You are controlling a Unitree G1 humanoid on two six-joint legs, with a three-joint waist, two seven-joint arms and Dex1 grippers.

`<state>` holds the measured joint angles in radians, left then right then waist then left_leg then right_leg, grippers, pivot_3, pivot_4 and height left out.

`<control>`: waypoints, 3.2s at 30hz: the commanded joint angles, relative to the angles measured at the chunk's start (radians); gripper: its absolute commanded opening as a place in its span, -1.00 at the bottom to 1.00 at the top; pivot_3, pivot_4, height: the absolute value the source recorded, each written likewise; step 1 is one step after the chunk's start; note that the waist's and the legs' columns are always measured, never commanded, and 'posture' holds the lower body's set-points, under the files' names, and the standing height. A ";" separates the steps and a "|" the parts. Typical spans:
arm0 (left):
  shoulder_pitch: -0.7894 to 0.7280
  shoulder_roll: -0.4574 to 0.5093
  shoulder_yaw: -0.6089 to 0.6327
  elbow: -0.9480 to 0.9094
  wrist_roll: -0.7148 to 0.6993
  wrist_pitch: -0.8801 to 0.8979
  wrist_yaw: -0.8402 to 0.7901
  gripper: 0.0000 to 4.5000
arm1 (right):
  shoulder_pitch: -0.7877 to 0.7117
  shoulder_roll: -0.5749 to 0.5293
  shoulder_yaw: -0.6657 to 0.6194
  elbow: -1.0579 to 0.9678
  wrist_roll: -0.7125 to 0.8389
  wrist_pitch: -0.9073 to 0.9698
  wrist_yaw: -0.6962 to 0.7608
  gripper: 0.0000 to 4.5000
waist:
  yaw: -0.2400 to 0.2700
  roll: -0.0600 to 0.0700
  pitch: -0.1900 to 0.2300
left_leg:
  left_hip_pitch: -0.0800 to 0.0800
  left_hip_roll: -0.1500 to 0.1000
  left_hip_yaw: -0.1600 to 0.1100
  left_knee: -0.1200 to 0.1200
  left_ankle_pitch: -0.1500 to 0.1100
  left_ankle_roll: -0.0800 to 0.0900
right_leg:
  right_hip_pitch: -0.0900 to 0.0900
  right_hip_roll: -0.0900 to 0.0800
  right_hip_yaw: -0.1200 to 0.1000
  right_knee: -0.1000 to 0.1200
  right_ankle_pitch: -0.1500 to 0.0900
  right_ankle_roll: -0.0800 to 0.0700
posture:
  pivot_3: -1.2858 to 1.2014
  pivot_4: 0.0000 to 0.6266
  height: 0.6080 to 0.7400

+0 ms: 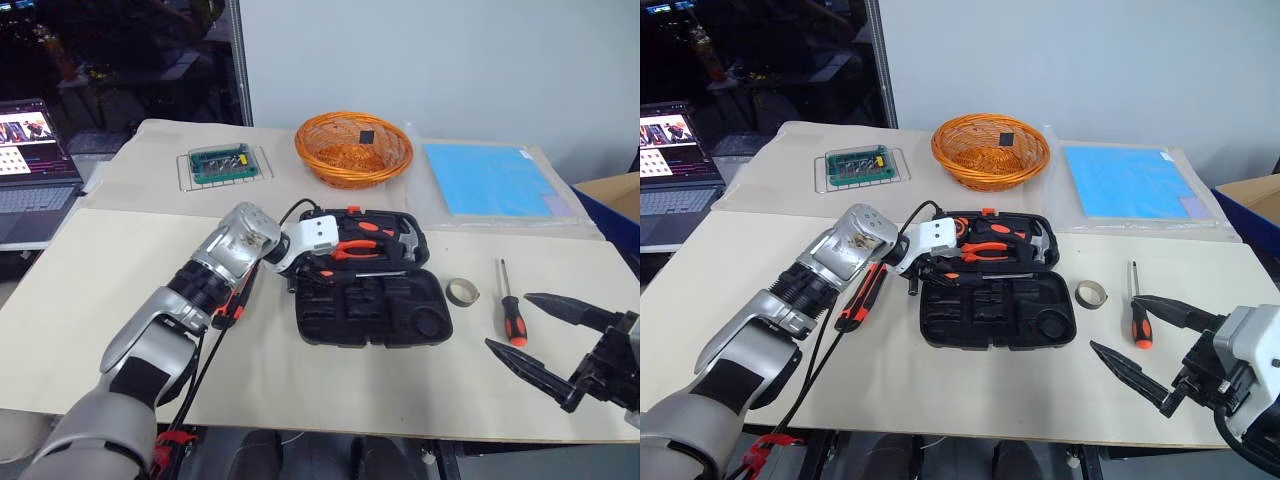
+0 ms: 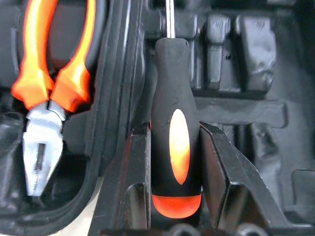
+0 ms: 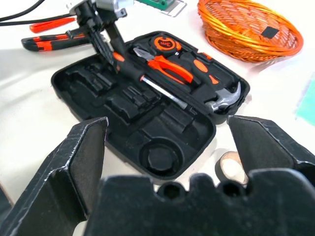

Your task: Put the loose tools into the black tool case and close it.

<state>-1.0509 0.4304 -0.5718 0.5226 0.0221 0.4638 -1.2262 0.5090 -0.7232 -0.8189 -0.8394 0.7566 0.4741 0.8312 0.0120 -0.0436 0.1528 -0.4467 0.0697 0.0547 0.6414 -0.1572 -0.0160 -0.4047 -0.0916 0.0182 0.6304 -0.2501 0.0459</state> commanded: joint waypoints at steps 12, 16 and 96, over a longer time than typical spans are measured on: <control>-0.046 0.012 0.148 -0.033 -0.021 -0.051 -0.063 0.25 | 0.019 0.024 0.020 -0.070 0.005 -0.032 -0.054 1.00 | 0.000 0.000 0.000 | 0.000 -0.001 -0.001 0.001 0.000 0.000 | 0.002 0.000 0.000 0.000 0.000 0.000 | 0.03 -0.52 1.00; 0.012 0.031 0.264 -0.197 -0.138 0.061 -0.070 0.25 | 0.029 0.037 0.026 -0.066 -0.009 -0.046 -0.050 1.00 | -0.005 0.002 0.000 | 0.000 0.000 -0.002 0.001 -0.001 0.001 | 0.001 0.000 0.000 0.002 0.002 0.001 | 0.03 -0.52 1.00; 0.722 0.211 0.622 -1.024 -0.797 0.258 0.224 1.00 | -0.689 -0.373 0.481 0.487 -0.265 0.578 -0.252 -0.64 | -0.010 0.015 -0.005 | -0.004 -0.005 -0.001 0.002 -0.003 0.005 | 0.000 0.002 0.011 -0.001 -0.001 0.005 | 0.03 -0.52 1.00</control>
<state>-0.3469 0.6406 0.0201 -0.5075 -0.7527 0.7706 -0.9768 -0.1390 -1.0508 -0.2676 -0.2545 0.4859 1.1495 0.5229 0.0016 -0.0287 0.1476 -0.4494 0.0648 0.0548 0.6429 -0.1599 -0.0110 -0.4046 -0.0887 0.0314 0.6297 -0.2511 0.0529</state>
